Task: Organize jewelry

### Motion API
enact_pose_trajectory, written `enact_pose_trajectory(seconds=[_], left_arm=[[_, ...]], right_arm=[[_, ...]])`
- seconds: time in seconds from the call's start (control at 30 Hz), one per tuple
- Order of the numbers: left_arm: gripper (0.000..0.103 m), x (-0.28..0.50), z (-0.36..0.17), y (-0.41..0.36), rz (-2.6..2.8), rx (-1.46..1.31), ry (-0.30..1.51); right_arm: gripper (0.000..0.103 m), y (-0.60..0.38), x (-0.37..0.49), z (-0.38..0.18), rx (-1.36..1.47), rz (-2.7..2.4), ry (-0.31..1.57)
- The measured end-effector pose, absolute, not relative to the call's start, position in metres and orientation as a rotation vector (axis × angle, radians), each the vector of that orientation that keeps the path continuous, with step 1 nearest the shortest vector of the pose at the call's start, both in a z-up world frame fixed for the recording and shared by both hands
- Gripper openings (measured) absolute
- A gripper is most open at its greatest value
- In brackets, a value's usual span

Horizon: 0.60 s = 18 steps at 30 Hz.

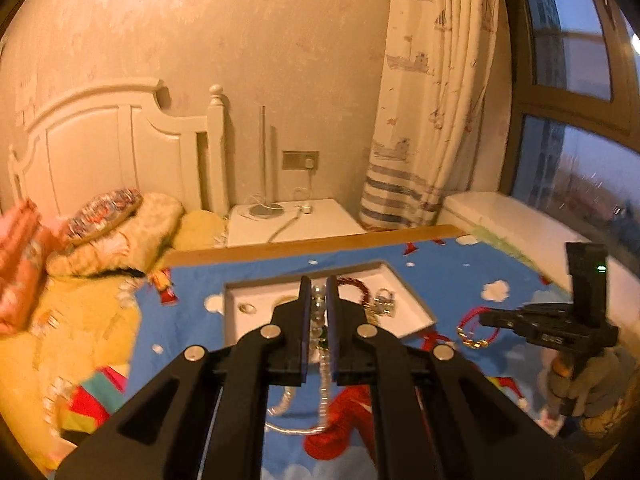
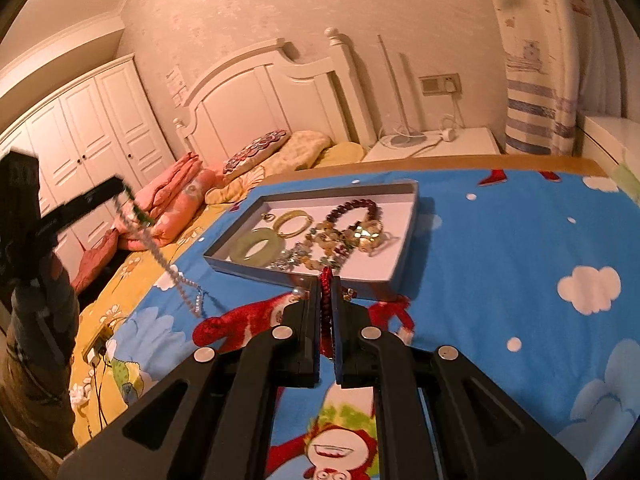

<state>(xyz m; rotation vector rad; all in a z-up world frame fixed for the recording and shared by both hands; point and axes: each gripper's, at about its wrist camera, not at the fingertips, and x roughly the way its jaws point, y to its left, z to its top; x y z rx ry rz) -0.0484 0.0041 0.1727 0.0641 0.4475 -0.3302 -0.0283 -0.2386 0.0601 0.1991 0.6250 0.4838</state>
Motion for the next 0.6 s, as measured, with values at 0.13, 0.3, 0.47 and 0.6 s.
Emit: enact_pose_trajectory(seconds=[0.13,0.3,0.47,0.6], left_arm=[[0.007,-0.030,0.185,-0.012,-0.288,0.123,0.441],[0.007,-0.008,0.194,-0.024,-0.267,0.156,0.457],[0.007,0.008,0.210,-0.039,-0.251,0.191,0.447],[0.007,0.016,0.229,-0.047,-0.243,0.215,0.416]], right_arm=[[0.008,-0.230,-0.025,0.062,0.188,0.498,0.625],[0.008,-0.222,-0.022,0.076,0.164,0.513,0.599],[0.008,-0.213,-0.012,0.100,0.133,0.530,0.541],[0.008,-0.204,-0.002,0.117,0.109,0.545,0.500]])
